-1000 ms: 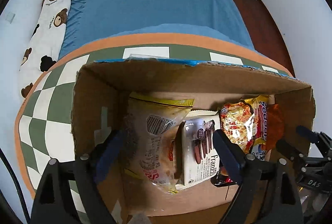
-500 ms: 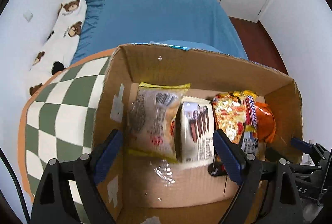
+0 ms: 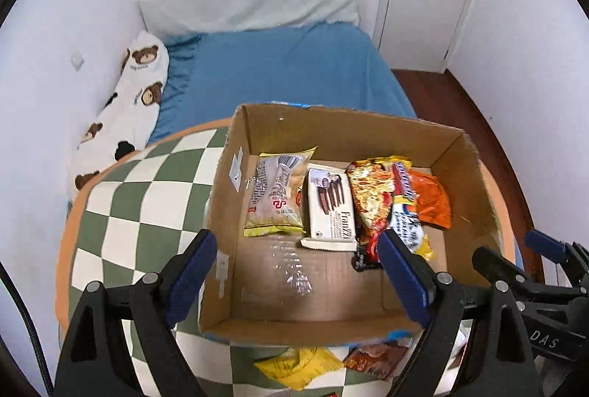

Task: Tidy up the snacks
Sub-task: 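Lift both tools out of the box back toward the snack pile, then grasp the red-and-white sachet with the left tool while the right grasps the candy bag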

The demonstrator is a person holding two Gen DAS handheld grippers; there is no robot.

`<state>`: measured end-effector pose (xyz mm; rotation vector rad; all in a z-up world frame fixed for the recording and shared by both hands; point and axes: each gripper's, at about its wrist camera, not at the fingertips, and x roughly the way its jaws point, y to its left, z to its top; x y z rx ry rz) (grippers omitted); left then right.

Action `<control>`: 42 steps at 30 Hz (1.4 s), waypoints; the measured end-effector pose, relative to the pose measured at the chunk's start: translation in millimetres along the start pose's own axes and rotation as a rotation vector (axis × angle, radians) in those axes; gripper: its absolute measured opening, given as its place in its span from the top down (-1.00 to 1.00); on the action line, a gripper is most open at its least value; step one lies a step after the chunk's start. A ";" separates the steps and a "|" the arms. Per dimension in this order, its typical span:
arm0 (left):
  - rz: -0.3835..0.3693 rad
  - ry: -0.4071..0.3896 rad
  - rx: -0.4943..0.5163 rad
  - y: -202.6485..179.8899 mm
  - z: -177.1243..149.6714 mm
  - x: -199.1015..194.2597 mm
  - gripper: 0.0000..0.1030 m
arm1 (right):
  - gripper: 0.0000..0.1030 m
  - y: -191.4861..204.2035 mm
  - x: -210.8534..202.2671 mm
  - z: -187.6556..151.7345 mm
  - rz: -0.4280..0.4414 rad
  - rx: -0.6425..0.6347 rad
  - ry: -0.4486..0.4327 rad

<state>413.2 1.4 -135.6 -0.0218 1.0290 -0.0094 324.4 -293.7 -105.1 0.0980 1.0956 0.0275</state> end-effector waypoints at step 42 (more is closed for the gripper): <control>0.006 0.611 0.052 18.2 -250.4 113.9 -0.21 | -0.79 -91.0 110.4 -305.2 0.159 0.608 0.660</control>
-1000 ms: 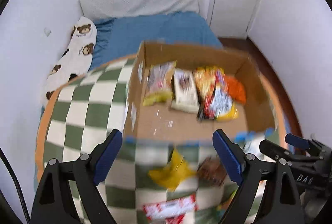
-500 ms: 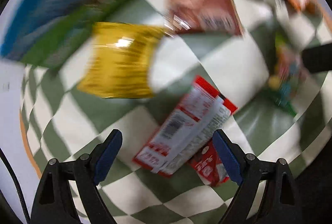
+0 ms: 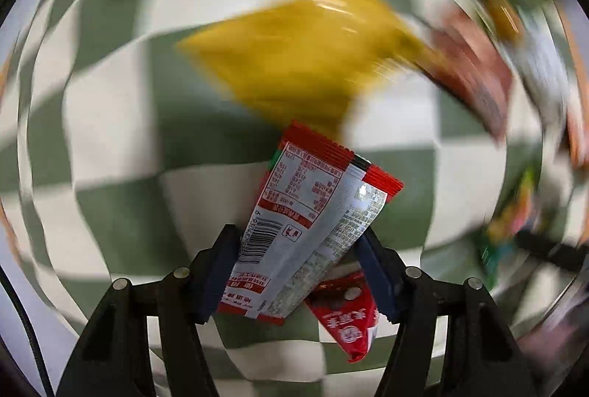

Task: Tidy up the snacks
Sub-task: 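Grasp the red-and-white sachet with the left tool while the right grasps the candy bag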

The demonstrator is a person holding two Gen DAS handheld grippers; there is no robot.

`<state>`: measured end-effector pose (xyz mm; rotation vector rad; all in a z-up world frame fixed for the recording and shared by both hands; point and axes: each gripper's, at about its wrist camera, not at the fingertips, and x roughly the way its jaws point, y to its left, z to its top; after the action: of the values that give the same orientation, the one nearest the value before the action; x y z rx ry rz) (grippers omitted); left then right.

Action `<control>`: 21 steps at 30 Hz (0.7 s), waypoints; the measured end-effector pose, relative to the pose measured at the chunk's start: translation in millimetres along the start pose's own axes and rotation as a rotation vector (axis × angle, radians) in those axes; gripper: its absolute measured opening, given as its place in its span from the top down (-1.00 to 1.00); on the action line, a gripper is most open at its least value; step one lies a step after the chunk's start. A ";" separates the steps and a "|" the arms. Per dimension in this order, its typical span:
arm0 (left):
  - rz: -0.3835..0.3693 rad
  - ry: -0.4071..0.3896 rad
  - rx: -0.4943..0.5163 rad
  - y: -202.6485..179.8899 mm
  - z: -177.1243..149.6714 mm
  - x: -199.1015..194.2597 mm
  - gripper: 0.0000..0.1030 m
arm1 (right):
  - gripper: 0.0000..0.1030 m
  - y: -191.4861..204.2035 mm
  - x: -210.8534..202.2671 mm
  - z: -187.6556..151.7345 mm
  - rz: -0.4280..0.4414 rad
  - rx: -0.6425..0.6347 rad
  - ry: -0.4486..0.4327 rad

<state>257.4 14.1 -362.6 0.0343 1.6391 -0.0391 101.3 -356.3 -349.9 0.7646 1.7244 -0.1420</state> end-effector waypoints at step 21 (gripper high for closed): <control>-0.033 0.010 -0.105 31.4 -39.7 22.9 0.06 | -0.03 98.4 30.8 -21.1 -0.301 -0.522 -0.084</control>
<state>217.6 47.2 -382.8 -0.0726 1.6498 0.0218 135.5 -257.1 -342.4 0.1138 1.6838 0.0711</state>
